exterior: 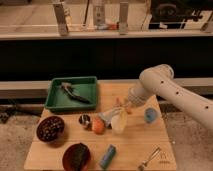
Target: Place banana in paper cup
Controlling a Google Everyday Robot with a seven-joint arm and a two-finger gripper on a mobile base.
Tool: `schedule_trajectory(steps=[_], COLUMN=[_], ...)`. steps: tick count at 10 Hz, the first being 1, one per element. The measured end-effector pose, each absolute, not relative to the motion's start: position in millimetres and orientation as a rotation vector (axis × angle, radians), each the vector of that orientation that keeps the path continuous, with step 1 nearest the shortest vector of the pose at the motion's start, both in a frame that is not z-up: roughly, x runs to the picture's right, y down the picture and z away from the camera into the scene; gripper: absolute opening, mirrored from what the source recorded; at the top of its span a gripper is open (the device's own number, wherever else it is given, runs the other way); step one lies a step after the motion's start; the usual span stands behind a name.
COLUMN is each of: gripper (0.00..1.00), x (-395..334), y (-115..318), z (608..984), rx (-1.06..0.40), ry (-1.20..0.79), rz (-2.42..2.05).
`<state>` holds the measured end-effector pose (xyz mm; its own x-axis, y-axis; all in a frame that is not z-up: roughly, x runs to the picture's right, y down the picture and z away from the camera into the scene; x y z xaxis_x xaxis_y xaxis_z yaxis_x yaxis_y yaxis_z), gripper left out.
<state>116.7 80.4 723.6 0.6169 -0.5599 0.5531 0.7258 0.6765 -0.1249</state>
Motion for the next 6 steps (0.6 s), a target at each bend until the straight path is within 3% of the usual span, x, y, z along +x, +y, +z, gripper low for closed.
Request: schedule_trajectory(steps=[2,6], gripper=[0.24,0.63], x=[115,102], y=[87,99], z=[724,730], rx=[-0.368,-0.383], ry=[-0.52,-0.561], rz=[-0.757,-0.751])
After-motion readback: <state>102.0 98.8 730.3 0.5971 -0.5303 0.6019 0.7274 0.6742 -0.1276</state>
